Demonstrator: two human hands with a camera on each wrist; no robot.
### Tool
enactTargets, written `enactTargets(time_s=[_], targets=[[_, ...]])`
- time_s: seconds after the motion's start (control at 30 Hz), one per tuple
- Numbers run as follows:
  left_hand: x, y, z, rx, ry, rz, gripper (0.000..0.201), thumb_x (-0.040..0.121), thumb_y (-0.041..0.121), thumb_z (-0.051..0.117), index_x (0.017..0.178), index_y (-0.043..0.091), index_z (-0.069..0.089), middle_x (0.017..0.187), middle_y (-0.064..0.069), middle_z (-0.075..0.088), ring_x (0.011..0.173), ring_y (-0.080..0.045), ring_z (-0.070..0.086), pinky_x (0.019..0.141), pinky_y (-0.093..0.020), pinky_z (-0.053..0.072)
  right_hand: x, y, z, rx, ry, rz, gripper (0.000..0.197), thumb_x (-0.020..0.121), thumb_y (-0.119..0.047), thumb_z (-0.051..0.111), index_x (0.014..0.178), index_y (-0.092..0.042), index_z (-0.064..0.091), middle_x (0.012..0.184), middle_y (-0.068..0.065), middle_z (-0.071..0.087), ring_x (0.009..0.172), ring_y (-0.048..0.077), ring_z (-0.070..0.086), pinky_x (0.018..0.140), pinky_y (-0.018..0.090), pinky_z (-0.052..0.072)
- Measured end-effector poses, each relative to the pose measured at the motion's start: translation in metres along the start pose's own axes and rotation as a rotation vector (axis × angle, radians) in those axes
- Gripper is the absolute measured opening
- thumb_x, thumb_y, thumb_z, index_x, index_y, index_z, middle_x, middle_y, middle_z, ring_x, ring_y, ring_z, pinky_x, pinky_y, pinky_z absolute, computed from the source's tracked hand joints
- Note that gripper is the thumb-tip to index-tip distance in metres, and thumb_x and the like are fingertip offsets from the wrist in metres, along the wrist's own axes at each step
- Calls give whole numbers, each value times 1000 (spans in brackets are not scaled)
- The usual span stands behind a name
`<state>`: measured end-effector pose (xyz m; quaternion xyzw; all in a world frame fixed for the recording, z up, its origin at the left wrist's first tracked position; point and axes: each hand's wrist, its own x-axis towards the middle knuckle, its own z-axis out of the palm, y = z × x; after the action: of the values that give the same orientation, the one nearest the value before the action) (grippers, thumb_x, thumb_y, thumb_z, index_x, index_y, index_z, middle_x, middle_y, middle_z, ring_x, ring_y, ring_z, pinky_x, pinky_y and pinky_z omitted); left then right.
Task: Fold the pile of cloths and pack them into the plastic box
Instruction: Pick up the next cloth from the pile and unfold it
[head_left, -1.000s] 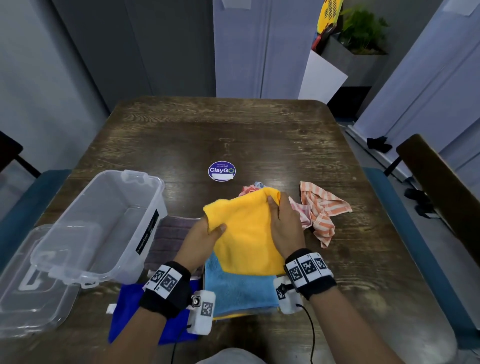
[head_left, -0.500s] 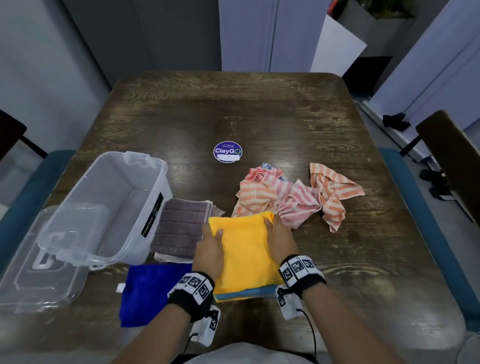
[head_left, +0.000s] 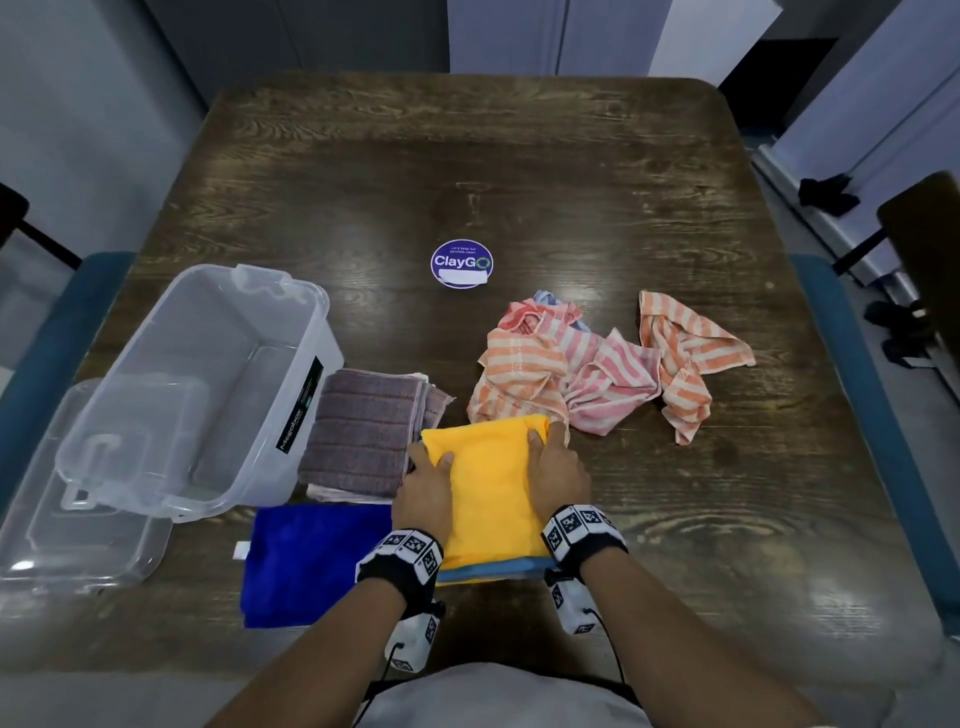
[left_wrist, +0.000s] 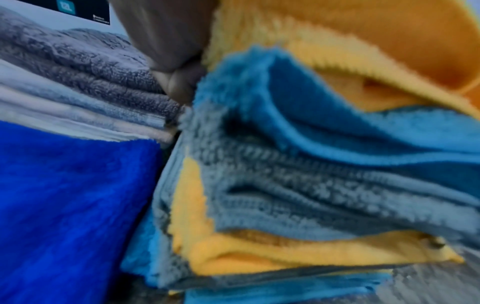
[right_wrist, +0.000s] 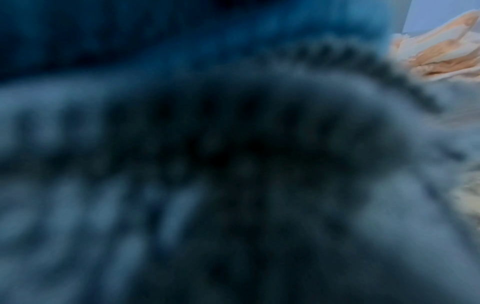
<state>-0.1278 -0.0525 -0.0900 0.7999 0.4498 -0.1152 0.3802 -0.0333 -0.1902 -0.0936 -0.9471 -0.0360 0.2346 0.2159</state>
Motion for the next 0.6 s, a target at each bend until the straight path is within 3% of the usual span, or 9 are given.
enactTargets(time_s=[0.07,0.17,0.23,0.3,0.37,0.43,0.6], targets=[[-3,-4,2,-10,61,76,43,106,43,36,138,15,27,134,-19,50,112,-40,58,94,-50,46,2,2,0,-6,1,-10,47,108,-46,21,143,-16,27,113,21,66,102,41,63,83,46,47],[-7,-8,0,200,305,457,49,102,26,53,144,10,33,139,-20,43,120,-38,51,99,-53,43,3,6,0,0,6,-48,43,108,-45,21,137,-15,30,107,20,67,97,40,64,81,47,48],[-9,-3,-4,329,333,649,54,102,36,50,149,17,30,153,-17,32,138,-34,35,113,-55,28,3,8,2,3,12,-71,41,108,-45,20,133,-14,32,103,19,68,93,40,65,76,45,48],[-9,3,0,444,211,775,65,103,59,29,155,19,27,164,-13,16,152,-30,13,122,-52,6,5,10,3,29,15,-72,40,108,-44,20,130,-14,34,101,20,68,91,40,65,74,45,47],[-11,3,13,584,67,803,87,95,76,9,160,18,15,168,-14,1,155,-29,-6,123,-53,-7,8,15,3,70,3,-71,41,108,-43,20,132,-13,34,104,22,67,93,42,64,74,44,46],[-11,-5,28,671,-5,778,96,89,84,4,161,21,1,167,-12,-12,153,-28,-19,121,-56,-11,12,20,2,98,-12,-93,42,109,-42,21,133,-11,34,107,23,66,96,42,64,75,45,46],[-5,-15,40,730,-12,758,100,87,87,11,161,22,-6,166,-11,-16,152,-28,-20,121,-59,-9,8,30,2,55,-12,-148,45,109,-42,22,135,-9,35,102,22,67,92,42,65,73,45,48]])
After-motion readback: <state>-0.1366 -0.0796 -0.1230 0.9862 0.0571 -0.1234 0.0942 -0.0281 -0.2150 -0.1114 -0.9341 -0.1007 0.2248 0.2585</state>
